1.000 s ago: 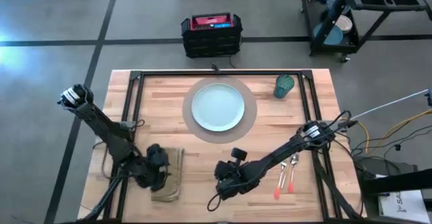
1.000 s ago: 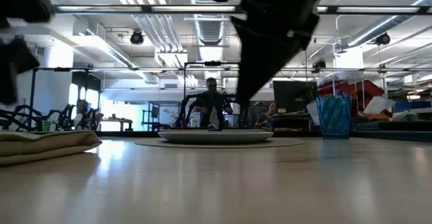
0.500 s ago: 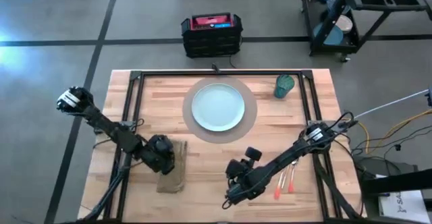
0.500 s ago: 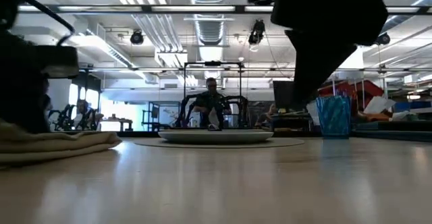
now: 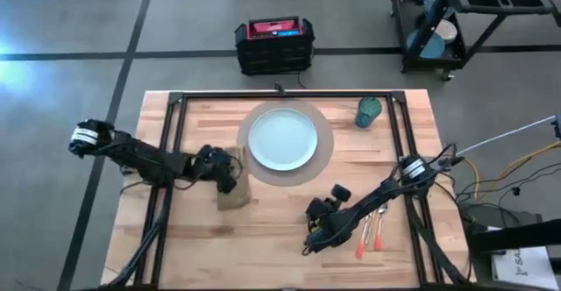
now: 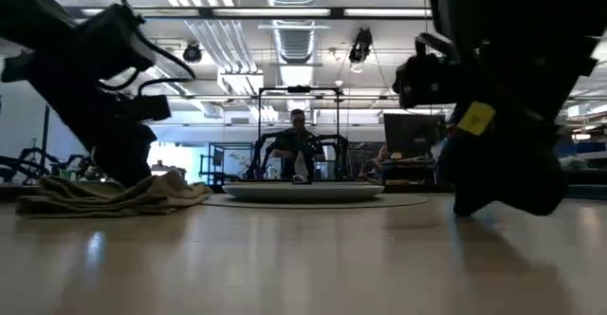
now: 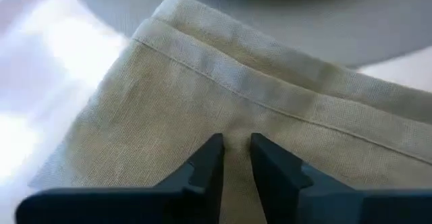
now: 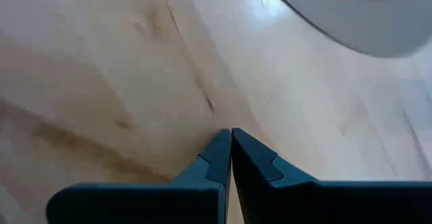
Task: Set table place
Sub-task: Fold the brown table napkin, then adjust the grey tablemat
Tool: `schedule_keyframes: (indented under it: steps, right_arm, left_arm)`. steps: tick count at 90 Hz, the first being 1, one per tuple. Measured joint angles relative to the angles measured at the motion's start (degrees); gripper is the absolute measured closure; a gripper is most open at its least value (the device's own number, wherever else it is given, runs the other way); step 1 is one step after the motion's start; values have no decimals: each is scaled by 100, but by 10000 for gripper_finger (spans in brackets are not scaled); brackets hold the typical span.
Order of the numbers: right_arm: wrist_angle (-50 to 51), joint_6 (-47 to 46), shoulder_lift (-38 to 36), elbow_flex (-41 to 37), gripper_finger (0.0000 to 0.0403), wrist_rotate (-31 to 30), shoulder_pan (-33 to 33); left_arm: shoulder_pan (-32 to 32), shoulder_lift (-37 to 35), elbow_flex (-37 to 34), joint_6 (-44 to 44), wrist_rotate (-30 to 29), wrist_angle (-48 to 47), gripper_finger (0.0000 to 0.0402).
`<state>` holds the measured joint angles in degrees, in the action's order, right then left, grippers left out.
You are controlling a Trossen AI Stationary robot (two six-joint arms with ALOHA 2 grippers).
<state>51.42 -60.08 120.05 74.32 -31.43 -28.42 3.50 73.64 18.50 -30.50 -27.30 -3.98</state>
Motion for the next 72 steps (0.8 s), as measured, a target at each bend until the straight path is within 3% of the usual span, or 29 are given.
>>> schedule_keyframes:
  steps: [13,29,53,72]
  right_arm:
    - [-359,550,-423,-195,402,206,379]
    - [-917,1602,-1081,-520,403,271,1113]
    - [-1978,2700,-1467,-1003,403,1688,2006]
    - [-2479,2918,-1360,-1231,403,2312,2359]
  left_arm:
    - [-412,-91,62,835,185,184,340]
    - [-568,-481,371,1078,496,72,339]
    - [-563,-1260,1282,1099,576,-1581,335]
    - [-559,-1642,1528,1420,548,-1868,329]
